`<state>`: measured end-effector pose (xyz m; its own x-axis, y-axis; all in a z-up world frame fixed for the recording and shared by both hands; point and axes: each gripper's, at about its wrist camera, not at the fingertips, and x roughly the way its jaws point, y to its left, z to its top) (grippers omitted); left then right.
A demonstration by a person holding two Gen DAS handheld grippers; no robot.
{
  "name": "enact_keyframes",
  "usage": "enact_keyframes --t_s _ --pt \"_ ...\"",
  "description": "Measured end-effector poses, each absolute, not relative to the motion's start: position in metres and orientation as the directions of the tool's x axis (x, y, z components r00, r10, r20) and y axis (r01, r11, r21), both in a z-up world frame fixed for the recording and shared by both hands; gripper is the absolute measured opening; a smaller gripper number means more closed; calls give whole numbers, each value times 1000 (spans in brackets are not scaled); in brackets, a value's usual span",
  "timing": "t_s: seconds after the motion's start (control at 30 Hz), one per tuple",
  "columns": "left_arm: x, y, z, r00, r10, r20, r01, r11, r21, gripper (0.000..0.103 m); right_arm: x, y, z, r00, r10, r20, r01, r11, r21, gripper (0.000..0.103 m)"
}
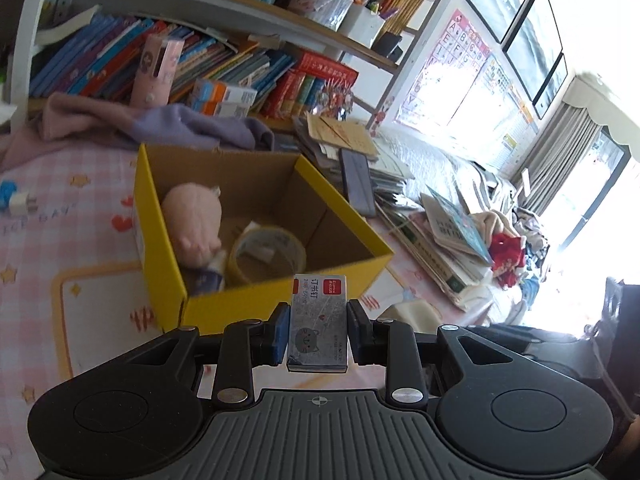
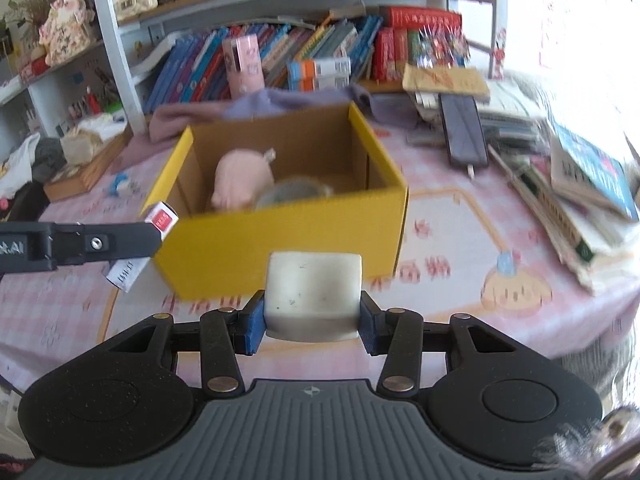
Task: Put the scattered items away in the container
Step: 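Carry the card box with left tool while right tool carries soap bar toward yellow box, then release the card box into the box with left tool while right tool drops soap bar inside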
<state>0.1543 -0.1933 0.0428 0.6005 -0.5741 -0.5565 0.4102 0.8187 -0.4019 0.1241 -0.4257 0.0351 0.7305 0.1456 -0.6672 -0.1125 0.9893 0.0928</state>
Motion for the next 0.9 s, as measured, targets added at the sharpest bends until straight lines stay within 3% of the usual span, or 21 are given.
enact_keyframes --t_s 0.23,0.53,0.9 --pt "194 -210 41 643 -506 -575 352 862 -365 28 173 -440 50 760 203 -617 -204 976 70 43" --pt "234 -234 22 637 -420 -647 247 906 -344 28 234 -447 45 698 298 -651 -345 937 59 43" --pt "272 -270 0 594 -333 -733 242 942 -232 28 302 -448 44 665 387 -638 -463 885 54 43"
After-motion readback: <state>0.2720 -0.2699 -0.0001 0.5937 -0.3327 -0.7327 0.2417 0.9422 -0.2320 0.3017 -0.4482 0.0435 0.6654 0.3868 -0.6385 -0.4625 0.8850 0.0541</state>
